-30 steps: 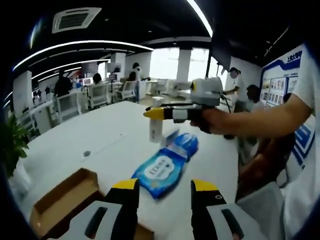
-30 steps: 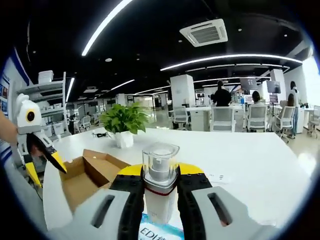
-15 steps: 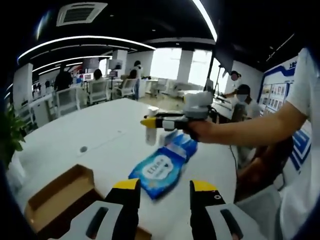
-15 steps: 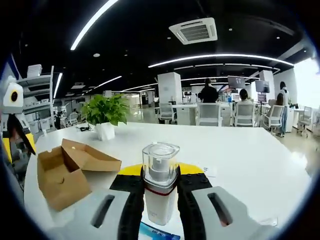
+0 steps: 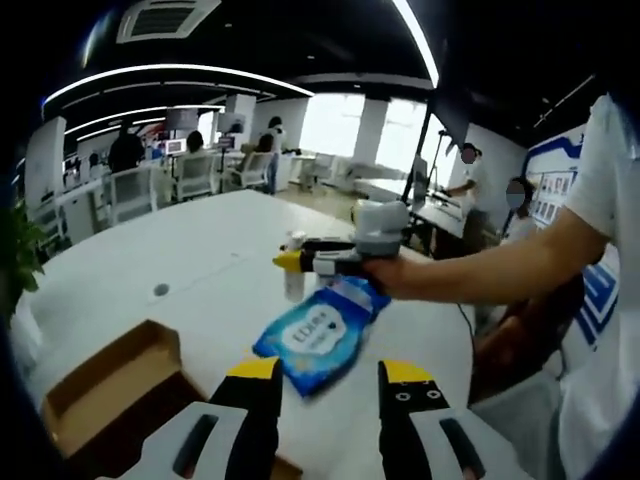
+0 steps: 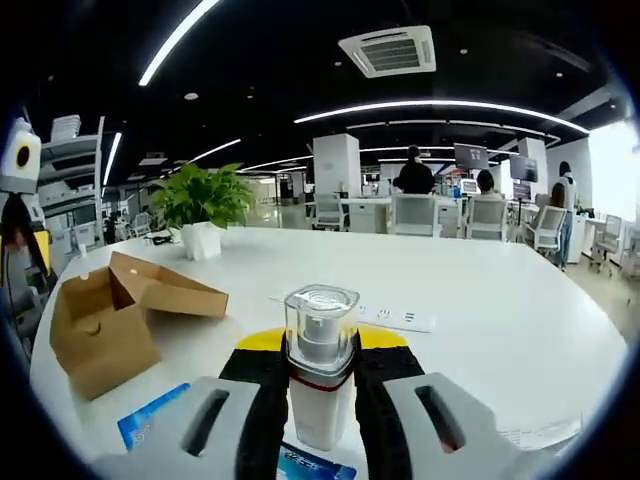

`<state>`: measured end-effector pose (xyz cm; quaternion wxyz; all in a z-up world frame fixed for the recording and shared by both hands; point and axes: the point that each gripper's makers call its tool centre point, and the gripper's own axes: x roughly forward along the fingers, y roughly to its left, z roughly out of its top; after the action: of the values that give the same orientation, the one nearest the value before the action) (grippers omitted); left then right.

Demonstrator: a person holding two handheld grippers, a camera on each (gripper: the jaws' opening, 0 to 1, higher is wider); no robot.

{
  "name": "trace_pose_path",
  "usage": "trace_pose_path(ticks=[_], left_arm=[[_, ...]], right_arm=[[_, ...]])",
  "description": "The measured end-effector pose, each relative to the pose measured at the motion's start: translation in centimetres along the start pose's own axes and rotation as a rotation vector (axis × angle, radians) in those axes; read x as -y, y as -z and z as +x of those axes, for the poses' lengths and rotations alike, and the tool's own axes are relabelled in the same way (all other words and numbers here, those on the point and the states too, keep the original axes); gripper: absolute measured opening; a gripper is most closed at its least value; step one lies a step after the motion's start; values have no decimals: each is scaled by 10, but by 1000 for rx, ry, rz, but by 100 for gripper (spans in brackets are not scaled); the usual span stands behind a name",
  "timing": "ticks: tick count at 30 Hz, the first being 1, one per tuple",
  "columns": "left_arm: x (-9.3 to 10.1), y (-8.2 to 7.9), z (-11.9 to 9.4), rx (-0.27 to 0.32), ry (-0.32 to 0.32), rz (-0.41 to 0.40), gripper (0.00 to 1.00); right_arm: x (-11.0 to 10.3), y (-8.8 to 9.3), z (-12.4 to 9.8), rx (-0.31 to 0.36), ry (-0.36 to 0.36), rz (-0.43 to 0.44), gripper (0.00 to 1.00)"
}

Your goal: Operate the shoe box by opening the lid, removing the specified soft item, and placing it in the target area until the item is outside and the box remains undamaged.

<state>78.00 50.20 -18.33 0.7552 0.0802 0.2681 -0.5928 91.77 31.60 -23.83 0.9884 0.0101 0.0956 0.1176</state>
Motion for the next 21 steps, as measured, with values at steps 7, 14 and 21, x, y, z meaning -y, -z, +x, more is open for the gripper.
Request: trace_pose_path(ticks=[7,14,21], left_arm=[[-1,5,3,-10,6,-8,38],[1,8,8,-21,13,-11,38],[1,10,11,-31,16,-14,38]], right_arm=[[4,6,4,-3,4,4,21],[6,12,7,0,4,-24,22],[8,18,9,4,9,-18,22]])
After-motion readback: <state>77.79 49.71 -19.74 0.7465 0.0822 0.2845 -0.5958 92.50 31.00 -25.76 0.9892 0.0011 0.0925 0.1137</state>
